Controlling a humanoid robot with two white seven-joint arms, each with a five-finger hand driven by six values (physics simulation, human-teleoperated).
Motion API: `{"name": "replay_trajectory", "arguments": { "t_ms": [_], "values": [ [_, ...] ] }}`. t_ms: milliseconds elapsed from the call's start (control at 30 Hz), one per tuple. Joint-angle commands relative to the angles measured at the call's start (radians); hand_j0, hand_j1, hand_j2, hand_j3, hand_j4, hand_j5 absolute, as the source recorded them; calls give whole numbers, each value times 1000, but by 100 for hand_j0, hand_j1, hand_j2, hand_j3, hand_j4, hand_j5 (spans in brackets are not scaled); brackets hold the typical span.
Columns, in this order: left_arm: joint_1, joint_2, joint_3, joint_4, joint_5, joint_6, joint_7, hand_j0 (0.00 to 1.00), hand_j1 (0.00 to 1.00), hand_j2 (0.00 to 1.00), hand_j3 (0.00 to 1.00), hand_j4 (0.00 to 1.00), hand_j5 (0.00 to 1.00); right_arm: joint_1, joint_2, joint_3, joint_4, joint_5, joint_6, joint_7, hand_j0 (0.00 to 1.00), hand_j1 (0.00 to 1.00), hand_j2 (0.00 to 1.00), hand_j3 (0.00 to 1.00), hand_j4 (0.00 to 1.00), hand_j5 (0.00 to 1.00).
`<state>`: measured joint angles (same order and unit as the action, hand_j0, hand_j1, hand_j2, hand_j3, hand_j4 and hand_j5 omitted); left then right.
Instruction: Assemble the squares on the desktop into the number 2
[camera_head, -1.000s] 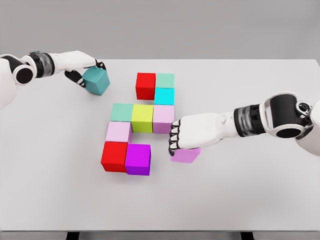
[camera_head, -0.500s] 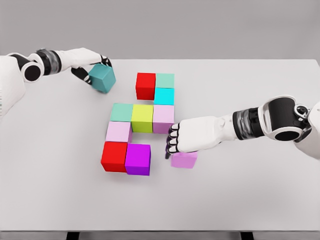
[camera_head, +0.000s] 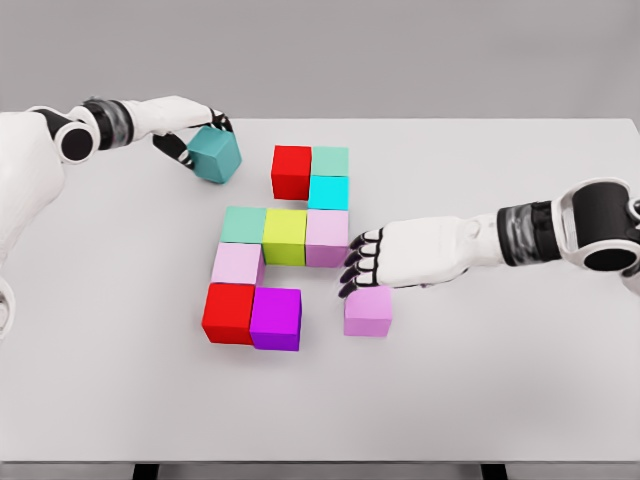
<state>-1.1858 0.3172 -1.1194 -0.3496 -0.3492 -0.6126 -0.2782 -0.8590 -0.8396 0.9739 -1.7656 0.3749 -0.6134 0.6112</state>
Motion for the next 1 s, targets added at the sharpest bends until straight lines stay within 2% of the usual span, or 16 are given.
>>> {"name": "replay_trajectory", "arguments": {
  "t_ms": [0,100,167,233,300,333,400,467,600,667,767,800,900,967],
  "values": [
    [0,-13,20,9,6,2,-7,66,66,66,66,66,66,0,-41,-32,0,-59,2,0,98,98,98,98,98,98],
    [0,-29,43,29,4,2,-29,66,66,66,66,66,66,3,-81,-64,3,-105,2,0,98,98,98,98,98,98],
    [0,-32,49,34,4,2,-35,66,66,66,66,66,66,3,-130,-64,14,-105,2,0,98,98,98,98,98,98],
    [0,-32,52,35,4,2,-35,66,66,66,66,66,66,3,-150,-63,57,-94,2,0,94,94,94,94,94,94],
    [0,-33,62,35,4,2,-47,66,66,66,66,66,66,3,-148,-52,127,-71,2,0,87,87,87,87,87,87],
    [0,-41,66,38,4,2,-49,66,66,66,66,66,66,3,-142,-47,147,-34,2,0,82,82,82,82,82,82],
    [0,-50,75,60,4,2,-58,66,66,66,66,66,66,-2,-138,-4,169,-13,2,0,79,79,79,79,79,79],
    [-2,-52,84,61,4,2,-62,66,66,66,66,66,66,-6,-135,23,172,19,2,0,71,71,71,71,71,71],
    [-9,-83,95,113,3,2,-78,66,66,66,66,66,66,-6,-107,35,173,61,2,0,63,63,63,63,63,63],
    [-11,-93,104,116,3,2,-81,66,66,66,66,66,66,-6,-107,35,172,61,2,0,60,60,60,60,60,60],
    [-21,-118,105,162,-4,2,-82,66,66,66,66,66,66,-6,-107,35,169,62,2,0,56,56,56,56,56,56],
    [-23,-118,105,164,-4,2,-82,66,66,66,66,66,66,-6,-102,35,169,62,2,0,50,50,50,50,50,50],
    [-25,-118,109,164,-4,2,-81,66,66,66,66,66,66,-6,-90,35,172,67,2,0,45,45,45,45,45,45],
    [-25,-129,115,172,-5,2,-82,66,66,66,66,66,66,-5,-76,35,175,71,2,0,36,36,36,36,36,36]
  ]
}}
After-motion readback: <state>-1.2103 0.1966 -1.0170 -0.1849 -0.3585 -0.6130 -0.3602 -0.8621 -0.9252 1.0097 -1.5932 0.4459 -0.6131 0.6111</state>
